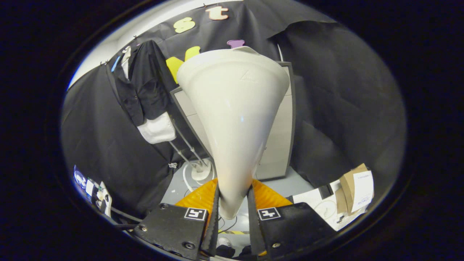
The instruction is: Iron the clothes twice with a garment steamer, once on the left side and once on the right side.
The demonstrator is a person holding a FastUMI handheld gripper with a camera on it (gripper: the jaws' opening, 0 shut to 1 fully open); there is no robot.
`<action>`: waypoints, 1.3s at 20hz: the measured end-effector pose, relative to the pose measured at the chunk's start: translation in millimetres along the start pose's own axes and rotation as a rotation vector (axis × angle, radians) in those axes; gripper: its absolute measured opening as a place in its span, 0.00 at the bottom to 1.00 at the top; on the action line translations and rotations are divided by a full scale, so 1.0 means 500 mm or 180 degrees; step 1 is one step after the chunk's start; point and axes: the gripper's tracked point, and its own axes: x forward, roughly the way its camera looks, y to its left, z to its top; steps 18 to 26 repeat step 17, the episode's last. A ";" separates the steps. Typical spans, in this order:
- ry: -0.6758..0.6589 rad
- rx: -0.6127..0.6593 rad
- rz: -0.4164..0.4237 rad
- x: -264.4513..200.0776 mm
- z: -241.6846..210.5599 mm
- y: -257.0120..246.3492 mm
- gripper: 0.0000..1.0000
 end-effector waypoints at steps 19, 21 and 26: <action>-0.0147 -0.0105 -0.0073 -0.144 0.081 0.101 0.38; -0.0147 -0.0105 -0.0073 -0.144 0.081 0.101 0.38; -0.0147 -0.0105 -0.0073 -0.144 0.081 0.101 0.38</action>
